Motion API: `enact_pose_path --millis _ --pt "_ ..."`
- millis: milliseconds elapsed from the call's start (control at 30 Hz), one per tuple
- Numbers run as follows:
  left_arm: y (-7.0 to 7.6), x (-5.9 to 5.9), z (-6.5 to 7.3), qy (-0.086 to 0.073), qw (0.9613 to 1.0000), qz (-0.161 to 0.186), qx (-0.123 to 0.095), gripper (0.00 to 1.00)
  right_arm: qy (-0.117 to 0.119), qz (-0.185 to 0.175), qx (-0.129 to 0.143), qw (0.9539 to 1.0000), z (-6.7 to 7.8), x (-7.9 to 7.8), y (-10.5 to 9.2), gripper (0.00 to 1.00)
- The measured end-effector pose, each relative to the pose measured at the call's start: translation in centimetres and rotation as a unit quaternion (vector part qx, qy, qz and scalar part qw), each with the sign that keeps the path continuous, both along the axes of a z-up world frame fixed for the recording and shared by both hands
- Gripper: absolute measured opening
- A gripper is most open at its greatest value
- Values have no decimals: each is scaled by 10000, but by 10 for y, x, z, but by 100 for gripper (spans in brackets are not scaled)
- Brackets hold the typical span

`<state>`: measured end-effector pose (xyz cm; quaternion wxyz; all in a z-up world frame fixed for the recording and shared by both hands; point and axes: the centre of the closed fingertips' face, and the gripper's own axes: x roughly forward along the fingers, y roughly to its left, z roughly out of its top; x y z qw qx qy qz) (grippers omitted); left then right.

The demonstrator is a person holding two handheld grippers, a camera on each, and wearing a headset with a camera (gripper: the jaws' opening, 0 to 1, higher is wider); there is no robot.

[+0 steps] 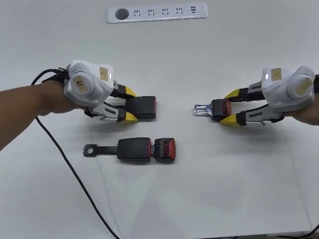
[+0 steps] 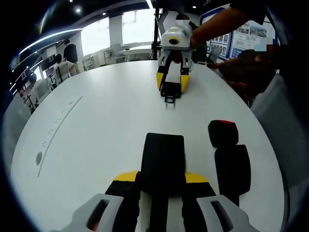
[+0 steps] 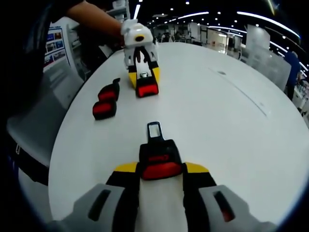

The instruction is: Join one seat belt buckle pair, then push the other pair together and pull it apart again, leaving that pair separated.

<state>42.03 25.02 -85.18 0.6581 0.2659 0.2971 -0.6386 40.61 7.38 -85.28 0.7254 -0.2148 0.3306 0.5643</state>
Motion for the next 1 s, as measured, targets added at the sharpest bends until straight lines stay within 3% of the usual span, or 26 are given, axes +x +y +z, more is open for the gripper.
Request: enact_pose_path --millis 300,700,1000 --pt "0 0 -1 -2 10000 3 13 34 -48 176 105 9998 0 -3 29 35" --pt "0 0 -1 -9 10000 8 55 34 -80 140 224 9996 0 3 63 35" --pt "0 0 -1 -19 10000 2 82 34 -50 151 168 9997 1 8 86 35"
